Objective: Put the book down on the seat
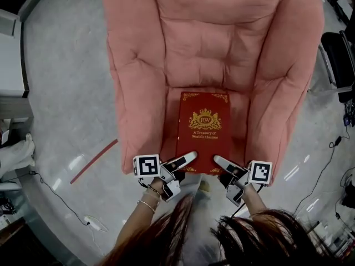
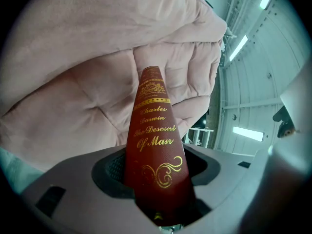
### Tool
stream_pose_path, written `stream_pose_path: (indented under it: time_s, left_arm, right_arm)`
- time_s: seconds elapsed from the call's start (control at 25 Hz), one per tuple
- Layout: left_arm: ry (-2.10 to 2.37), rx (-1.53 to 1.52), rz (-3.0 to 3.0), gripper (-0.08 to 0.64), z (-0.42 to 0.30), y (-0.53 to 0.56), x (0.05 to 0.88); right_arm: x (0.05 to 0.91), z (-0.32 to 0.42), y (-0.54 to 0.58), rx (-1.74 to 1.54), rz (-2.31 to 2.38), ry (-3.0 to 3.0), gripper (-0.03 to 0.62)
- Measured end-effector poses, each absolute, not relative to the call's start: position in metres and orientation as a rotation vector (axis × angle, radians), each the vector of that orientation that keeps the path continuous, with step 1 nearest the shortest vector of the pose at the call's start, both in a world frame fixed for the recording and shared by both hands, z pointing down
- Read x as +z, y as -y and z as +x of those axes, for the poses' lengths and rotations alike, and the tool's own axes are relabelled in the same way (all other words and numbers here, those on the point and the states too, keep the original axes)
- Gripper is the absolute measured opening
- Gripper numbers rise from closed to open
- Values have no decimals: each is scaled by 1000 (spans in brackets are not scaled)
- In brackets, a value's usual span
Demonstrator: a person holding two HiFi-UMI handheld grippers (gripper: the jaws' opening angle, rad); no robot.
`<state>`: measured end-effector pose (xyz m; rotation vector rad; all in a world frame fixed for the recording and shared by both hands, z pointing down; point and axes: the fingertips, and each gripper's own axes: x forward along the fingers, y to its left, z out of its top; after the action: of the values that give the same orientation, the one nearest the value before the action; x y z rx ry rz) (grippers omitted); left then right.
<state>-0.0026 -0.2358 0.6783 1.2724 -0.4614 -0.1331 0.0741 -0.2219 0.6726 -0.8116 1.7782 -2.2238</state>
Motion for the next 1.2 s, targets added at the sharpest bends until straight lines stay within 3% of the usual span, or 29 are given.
stream_pose_path:
  time_s: [1.2]
  left_arm:
    - [503, -1, 1277, 278, 2, 234, 724]
  right_arm:
    - [722, 85, 223, -2217, -940, -1737, 278]
